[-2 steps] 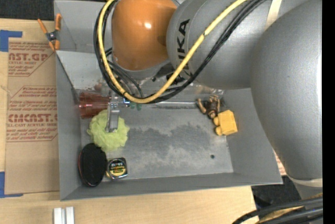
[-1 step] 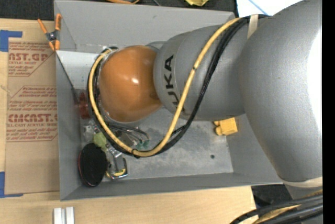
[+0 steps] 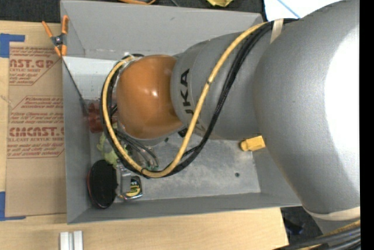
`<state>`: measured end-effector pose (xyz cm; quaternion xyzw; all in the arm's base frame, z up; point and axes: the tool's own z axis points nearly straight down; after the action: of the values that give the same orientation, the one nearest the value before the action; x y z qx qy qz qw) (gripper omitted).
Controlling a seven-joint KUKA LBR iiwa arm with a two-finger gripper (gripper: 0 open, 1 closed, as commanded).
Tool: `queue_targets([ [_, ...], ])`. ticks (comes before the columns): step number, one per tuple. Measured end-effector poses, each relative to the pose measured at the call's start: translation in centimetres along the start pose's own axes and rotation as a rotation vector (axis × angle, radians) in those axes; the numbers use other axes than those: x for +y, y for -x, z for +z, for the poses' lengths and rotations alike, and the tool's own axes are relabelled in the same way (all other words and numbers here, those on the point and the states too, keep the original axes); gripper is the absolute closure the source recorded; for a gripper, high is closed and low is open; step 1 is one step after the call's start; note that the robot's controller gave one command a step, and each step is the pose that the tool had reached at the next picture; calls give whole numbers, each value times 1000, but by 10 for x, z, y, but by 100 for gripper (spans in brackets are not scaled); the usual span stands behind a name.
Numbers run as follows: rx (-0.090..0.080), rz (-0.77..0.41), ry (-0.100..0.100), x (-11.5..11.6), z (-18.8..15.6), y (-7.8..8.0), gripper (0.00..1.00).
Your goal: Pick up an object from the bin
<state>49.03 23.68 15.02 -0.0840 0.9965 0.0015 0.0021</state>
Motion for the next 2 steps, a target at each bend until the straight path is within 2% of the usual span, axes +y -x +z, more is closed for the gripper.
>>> queue_targets([
  [1, 5, -368, 3, 12, 11, -9, 0],
  [2, -14, -223, 2, 9, 78, 0, 0],
])
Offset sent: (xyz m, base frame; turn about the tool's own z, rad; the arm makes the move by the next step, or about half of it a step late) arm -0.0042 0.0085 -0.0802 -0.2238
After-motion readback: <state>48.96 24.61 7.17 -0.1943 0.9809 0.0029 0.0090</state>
